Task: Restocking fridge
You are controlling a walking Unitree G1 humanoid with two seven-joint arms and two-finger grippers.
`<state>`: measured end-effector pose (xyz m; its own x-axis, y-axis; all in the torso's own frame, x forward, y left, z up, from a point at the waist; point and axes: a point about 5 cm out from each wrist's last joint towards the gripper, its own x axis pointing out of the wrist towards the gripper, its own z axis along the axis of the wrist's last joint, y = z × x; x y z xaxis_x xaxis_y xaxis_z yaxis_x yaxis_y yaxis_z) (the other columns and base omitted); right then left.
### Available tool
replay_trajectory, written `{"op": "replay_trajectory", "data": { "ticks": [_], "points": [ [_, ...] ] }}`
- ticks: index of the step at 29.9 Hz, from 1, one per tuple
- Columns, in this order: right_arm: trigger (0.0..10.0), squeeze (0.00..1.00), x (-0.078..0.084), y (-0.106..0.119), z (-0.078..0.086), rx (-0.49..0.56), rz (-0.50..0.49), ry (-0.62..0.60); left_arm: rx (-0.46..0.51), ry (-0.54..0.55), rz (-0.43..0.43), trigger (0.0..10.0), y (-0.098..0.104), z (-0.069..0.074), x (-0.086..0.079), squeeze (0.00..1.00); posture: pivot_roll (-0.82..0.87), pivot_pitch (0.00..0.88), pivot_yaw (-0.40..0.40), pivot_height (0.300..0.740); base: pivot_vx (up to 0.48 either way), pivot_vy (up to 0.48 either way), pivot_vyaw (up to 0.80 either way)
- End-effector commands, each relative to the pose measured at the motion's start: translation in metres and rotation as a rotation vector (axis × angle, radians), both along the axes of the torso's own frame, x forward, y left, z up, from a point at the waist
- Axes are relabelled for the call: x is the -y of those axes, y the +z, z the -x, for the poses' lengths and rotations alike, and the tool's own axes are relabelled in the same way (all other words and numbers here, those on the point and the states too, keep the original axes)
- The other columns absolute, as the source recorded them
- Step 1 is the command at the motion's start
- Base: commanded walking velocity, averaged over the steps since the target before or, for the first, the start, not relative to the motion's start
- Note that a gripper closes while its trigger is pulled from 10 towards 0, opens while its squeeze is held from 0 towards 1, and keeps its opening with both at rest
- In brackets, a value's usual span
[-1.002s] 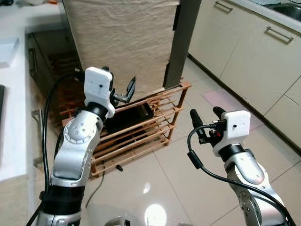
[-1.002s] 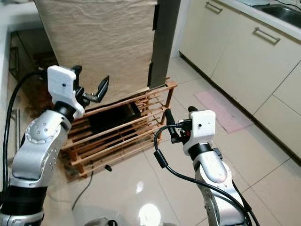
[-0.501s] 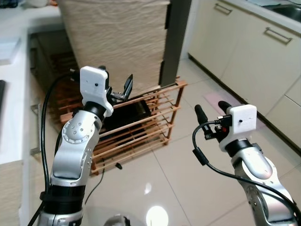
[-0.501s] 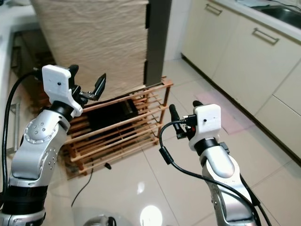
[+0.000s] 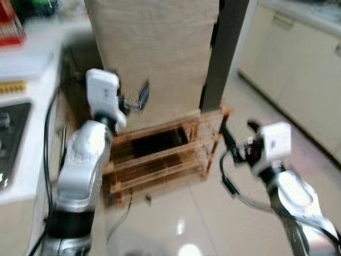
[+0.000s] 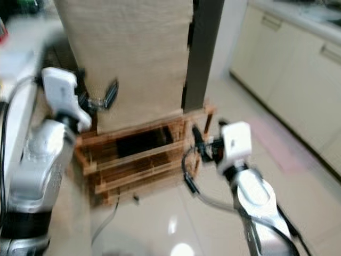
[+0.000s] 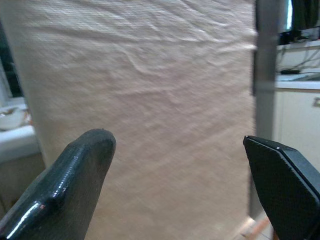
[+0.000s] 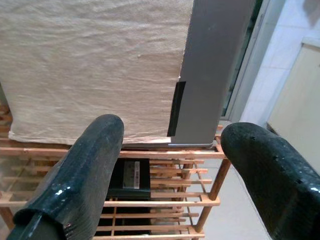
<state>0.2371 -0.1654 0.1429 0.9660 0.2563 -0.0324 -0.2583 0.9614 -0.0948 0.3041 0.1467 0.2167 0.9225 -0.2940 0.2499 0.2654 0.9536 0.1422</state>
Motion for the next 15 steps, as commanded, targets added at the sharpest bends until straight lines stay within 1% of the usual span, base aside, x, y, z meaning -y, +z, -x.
{"op": "replay_trajectory", "data": {
  "ticks": [1, 4, 5, 6, 7, 8, 9, 10, 11, 12, 13, 15],
  "points": [
    [10.0, 0.0, -0.006, 0.006, 0.001, 0.021, -0.007, 0.03, 0.011, 0.01, -0.006, 10.0, 0.003, 0.0, -0.006, 0.0, -0.01, 0.015, -0.009, 0.74, 0.349, 0.0, 0.0],
    [10.0, 0.0, -0.005, 0.005, 0.002, 0.019, -0.007, 0.028, 0.008, 0.0, -0.016, 10.0, 0.002, 0.0, -0.004, 0.0, -0.01, 0.013, -0.007, 0.74, 0.347, 0.0, 0.0],
    [10.0, 0.0, -0.005, 0.006, 0.003, 0.023, -0.005, 0.031, -0.017, -0.012, -0.002, 10.0, -0.001, 0.001, -0.003, 0.0, -0.01, 0.01, -0.006, 0.74, 0.0, 0.0, 0.0],
    [10.0, 0.0, -0.005, 0.006, 0.003, 0.023, -0.005, 0.031, -0.017, -0.012, -0.002, 10.0, -0.001, 0.001, -0.003, 0.0, -0.01, 0.01, -0.006, 0.74, 0.0, 0.0, 0.0],
    [10.0, 0.0, -0.006, 0.005, 0.004, 0.021, -0.003, 0.034, -0.02, -0.016, 0.024, 10.0, -0.001, 0.001, -0.003, 0.0, -0.01, 0.01, -0.006, 0.74, 0.0, 0.0, 0.0],
    [10.0, 0.0, -0.006, 0.004, 0.007, 0.015, -0.002, 0.041, -0.035, -0.008, 0.071, 10.0, -0.002, 0.002, -0.005, 0.0, -0.01, 0.009, -0.007, 0.74, 0.0, 0.0, 0.0],
    [10.0, 0.0, -0.006, 0.004, 0.007, 0.015, -0.002, 0.041, -0.035, -0.008, 0.071, 10.0, -0.002, 0.002, -0.005, 0.0, -0.01, 0.009, -0.007, 0.74, 0.0, 0.0, 0.0],
    [10.0, 0.0, -0.007, 0.003, 0.011, 0.01, -0.005, 0.062, 0.013, 0.006, 0.129, 10.0, 0.003, 0.005, -0.014, 0.0, -0.01, 0.012, -0.009, 0.74, 0.0, 0.0, 0.0],
    [10.0, 0.0, -0.007, 0.003, 0.012, 0.01, -0.007, 0.07, 0.037, 0.01, 0.145, 10.0, 0.005, 0.007, -0.017, 0.0, -0.02, 0.013, -0.01, 0.74, 0.0, 0.0, 0.0],
    [10.0, 0.0, -0.008, 0.002, 0.014, 0.005, -0.016, 0.084, 0.027, -0.002, 0.17, 10.0, 0.004, 0.008, -0.02, 0.0, -0.02, 0.014, -0.011, 0.74, 0.0, 0.0, 0.0],
    [10.0, 0.0, -0.008, 0.002, 0.015, 0.005, -0.021, 0.094, 0.015, -0.017, 0.186, 10.0, 0.003, 0.009, -0.022, 0.0, -0.01, 0.015, -0.012, 0.74, 0.0, 0.0, 0.0],
    [10.0, 0.0, -0.009, 0.003, 0.017, 0.009, -0.03, 0.116, 0.018, -0.026, 0.184, 10.0, 0.004, 0.01, -0.026, 0.0, -0.01, 0.017, -0.013, 0.74, 0.0, 0.0, 0.0]
  ]
}}
